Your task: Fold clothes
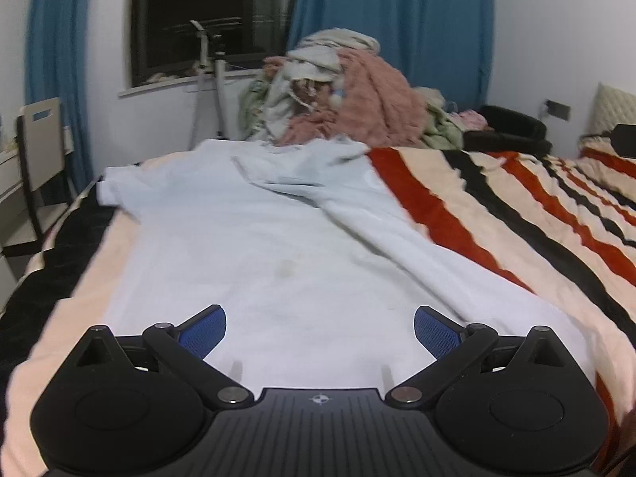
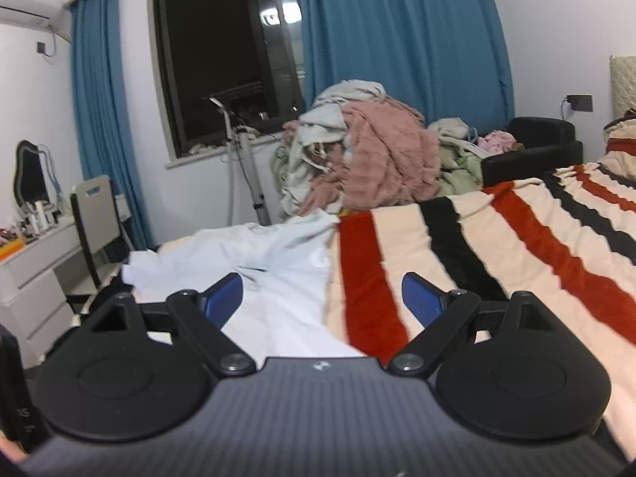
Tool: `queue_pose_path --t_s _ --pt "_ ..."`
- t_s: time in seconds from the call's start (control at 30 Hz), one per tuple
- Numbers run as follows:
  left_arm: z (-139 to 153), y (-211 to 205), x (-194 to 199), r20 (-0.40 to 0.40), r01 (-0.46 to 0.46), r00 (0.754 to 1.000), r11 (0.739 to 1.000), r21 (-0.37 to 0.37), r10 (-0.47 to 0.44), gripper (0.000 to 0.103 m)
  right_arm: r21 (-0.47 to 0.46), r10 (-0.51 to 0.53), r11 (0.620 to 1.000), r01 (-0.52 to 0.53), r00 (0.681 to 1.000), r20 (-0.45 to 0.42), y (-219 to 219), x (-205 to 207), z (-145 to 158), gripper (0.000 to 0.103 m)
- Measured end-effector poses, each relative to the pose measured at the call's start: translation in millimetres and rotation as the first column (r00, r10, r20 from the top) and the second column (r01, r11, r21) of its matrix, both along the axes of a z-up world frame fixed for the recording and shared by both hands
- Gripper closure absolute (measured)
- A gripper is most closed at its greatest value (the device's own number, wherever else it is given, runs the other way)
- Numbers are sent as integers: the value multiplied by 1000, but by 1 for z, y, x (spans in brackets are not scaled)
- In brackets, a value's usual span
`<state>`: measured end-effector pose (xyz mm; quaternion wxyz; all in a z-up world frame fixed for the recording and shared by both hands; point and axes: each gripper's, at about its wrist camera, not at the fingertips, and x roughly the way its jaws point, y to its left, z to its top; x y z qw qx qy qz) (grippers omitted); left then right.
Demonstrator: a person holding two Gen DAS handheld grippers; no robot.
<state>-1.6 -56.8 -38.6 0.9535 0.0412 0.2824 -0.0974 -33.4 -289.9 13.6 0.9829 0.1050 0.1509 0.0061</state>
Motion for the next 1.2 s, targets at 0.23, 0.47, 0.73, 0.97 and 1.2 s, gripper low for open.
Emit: queue_pose_path --t_s 0.23,0.47,0.73,0.97,1.2 --pt "-6 -91 9 -57 163 985 986 18 -162 13 66 -153 986 153 988 2 -68 1 -5 15" --pt "-14 -198 1 -70 363 929 932 -13 -363 18 252 -249 934 252 967 -44 -115 -1 -25 15" --pt "-79 -267 11 -163 465 879 882 81 -448 44 259 -239 935 243 970 -45 -124 1 -36 15" --pt "-79 -245 6 -98 463 884 883 69 -456 98 264 -240 934 241 970 -35 -123 0 -39 15" --pt "-6 -151 -16 20 400 917 913 -81 -399 99 273 -245 932 238 969 -7 -120 -5 -39 15"
